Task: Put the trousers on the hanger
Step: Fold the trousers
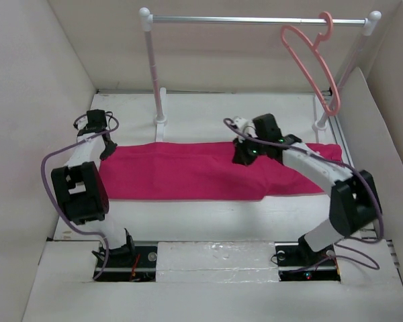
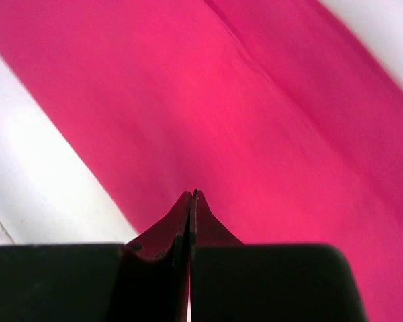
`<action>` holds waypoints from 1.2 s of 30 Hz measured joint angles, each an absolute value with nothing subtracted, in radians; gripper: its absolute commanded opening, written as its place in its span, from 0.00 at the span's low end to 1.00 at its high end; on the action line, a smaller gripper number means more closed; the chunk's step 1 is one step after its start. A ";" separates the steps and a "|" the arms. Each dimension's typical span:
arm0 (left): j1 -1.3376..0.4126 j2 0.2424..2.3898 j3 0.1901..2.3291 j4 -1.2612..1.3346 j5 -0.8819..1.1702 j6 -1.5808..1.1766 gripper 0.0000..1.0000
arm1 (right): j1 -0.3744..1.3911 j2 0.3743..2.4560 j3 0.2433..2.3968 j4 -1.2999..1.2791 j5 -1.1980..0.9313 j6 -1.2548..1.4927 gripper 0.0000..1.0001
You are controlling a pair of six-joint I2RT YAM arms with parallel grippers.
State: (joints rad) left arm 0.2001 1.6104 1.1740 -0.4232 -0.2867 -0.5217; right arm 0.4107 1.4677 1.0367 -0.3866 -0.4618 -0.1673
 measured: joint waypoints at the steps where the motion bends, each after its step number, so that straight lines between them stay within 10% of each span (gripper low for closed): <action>1: 0.200 1.646 1.174 -0.423 -0.271 -0.521 0.19 | 0.456 1.536 1.108 -0.388 -0.468 -0.194 0.13; 7: 0.238 1.744 1.184 -0.442 -0.176 -0.548 0.32 | 0.606 1.854 1.441 -0.399 -0.513 -0.321 0.51; 20: 0.249 1.892 1.306 -0.423 -0.130 -0.627 0.37 | 0.588 2.257 1.791 -0.482 -0.611 -0.427 0.58; 25: 0.249 1.915 1.309 -0.424 -0.134 -0.633 0.30 | 0.577 2.320 1.845 -0.505 -0.651 -0.426 0.56; 36: 0.248 1.916 1.311 -0.430 -0.139 -0.637 0.00 | 0.577 2.323 1.805 -0.462 -0.703 -0.399 0.14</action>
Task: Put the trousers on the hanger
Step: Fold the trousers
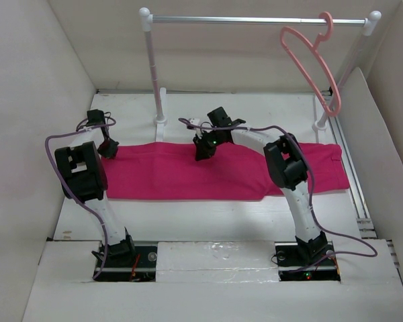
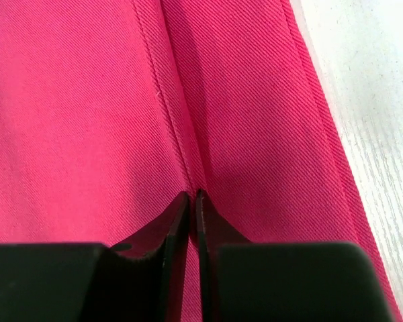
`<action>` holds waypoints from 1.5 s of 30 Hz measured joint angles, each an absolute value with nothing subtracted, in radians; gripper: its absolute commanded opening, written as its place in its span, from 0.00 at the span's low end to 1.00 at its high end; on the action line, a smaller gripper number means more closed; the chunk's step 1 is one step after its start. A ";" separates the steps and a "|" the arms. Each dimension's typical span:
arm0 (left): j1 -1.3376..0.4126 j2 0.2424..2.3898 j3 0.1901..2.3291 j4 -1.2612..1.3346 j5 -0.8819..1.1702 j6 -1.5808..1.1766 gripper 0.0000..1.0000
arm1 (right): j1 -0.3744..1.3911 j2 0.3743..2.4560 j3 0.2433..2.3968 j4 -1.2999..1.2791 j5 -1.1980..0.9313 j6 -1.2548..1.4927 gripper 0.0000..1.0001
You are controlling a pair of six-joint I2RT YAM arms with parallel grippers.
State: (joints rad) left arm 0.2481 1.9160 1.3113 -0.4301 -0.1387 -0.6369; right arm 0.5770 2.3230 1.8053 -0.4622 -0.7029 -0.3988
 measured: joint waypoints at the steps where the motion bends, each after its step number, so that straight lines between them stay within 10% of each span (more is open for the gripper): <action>1: 0.248 1.916 1.314 -0.434 -0.139 -0.637 0.00 | 0.577 2.319 1.801 -0.457 -0.705 -0.397 0.11; 20: 0.247 1.660 1.299 -0.484 -0.147 -0.619 0.00 | 0.563 2.138 1.738 -0.438 -0.707 -0.366 0.00; 35: 0.213 1.999 1.497 -0.495 -0.178 -0.639 0.00 | 0.521 2.332 1.897 -0.389 -0.581 -0.308 0.00; 40: 0.201 2.000 1.520 -0.497 -0.282 -0.620 0.65 | 0.537 2.331 1.909 -0.366 -0.484 -0.269 0.53; 45: 0.215 1.927 1.529 -0.489 -0.338 -0.591 0.76 | 0.532 2.282 1.890 -0.369 -0.414 -0.242 0.65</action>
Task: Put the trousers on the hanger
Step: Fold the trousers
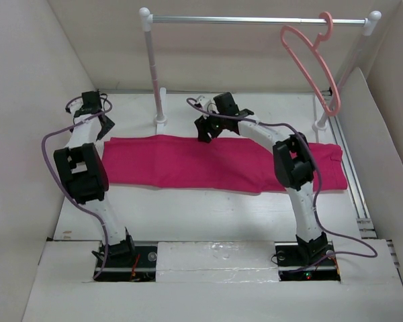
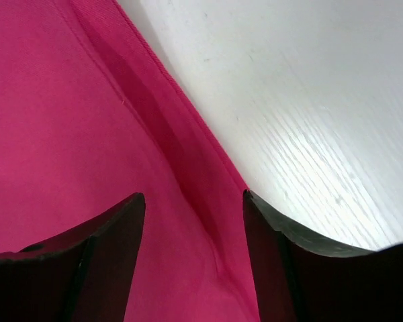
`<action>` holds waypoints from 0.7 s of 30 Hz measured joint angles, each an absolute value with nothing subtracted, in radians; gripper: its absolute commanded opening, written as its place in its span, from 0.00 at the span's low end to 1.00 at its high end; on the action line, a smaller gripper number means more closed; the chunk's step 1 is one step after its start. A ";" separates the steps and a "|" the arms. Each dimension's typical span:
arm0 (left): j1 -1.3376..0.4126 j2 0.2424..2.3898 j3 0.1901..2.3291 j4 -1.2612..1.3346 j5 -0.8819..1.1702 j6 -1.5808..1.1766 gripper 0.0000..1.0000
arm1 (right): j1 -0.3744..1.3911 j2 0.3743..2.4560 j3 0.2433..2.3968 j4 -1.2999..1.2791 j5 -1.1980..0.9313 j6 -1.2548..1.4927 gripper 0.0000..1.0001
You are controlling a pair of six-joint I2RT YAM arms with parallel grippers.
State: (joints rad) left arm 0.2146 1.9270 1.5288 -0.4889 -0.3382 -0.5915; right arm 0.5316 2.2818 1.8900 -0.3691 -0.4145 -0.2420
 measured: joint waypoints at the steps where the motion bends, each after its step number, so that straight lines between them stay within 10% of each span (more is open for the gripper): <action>1: 0.215 1.893 1.520 -0.478 -0.341 -0.585 0.75 | 0.528 2.251 1.867 -0.368 -0.404 -0.238 0.65; 5: 0.155 1.693 1.377 -0.392 -0.311 -0.575 0.67 | 0.509 2.041 1.669 -0.338 -0.375 -0.221 0.00; 9: 0.010 1.538 1.145 -0.274 -0.155 -0.616 0.52 | 0.477 1.808 1.398 -0.279 -0.358 -0.195 0.00; 21: 0.120 1.639 0.924 -0.195 0.109 -0.719 0.54 | 0.500 1.684 0.904 -0.134 -0.277 -0.138 0.00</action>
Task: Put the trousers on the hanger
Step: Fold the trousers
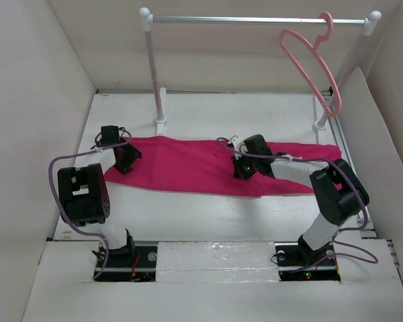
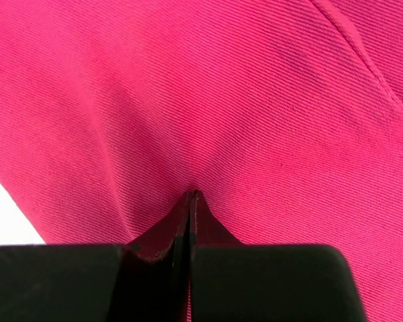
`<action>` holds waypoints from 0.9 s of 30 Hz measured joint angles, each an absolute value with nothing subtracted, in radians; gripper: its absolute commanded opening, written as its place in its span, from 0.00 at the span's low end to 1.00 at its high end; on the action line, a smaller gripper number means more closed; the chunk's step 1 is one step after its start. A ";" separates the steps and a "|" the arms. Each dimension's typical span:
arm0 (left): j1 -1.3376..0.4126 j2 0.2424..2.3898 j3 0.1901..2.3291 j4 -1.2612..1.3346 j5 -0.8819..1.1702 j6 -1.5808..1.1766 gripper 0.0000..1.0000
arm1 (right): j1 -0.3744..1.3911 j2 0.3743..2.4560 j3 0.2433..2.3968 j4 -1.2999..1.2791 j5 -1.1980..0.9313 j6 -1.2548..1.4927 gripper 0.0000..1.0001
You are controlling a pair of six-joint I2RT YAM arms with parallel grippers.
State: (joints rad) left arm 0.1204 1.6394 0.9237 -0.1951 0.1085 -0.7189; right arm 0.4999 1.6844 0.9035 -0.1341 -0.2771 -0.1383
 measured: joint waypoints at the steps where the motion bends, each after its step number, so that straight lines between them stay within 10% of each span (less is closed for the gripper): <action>1: 0.131 1.626 0.915 -0.203 0.096 -0.717 0.55 | 0.519 1.667 0.881 -0.121 -0.268 -0.131 0.00; 4: 0.178 1.568 0.863 -0.234 0.068 -0.711 0.55 | 0.589 1.606 0.808 -0.101 -0.256 -0.101 0.03; 10: 0.378 1.449 0.790 -0.300 0.000 -0.666 0.55 | 0.628 1.539 0.815 -0.218 -0.289 -0.095 0.47; 14: 0.345 1.414 0.799 -0.314 0.022 -0.651 0.53 | 0.529 1.544 0.944 -0.317 -0.323 -0.166 0.31; 16: 0.271 1.395 0.831 -0.326 0.027 -0.625 0.40 | 0.465 1.565 1.027 -0.352 -0.360 -0.224 0.17; 17: 0.220 1.390 0.859 -0.329 0.030 -0.611 0.15 | 0.440 1.583 1.062 -0.359 -0.376 -0.250 0.12; 23: -0.161 1.408 1.015 -0.298 0.049 -0.564 0.00 | 0.366 1.740 1.156 -0.399 -0.467 -0.364 0.45; 27: -0.302 1.439 0.983 -0.270 0.125 -0.578 0.01 | 0.368 1.818 1.171 -0.434 -0.510 -0.401 0.48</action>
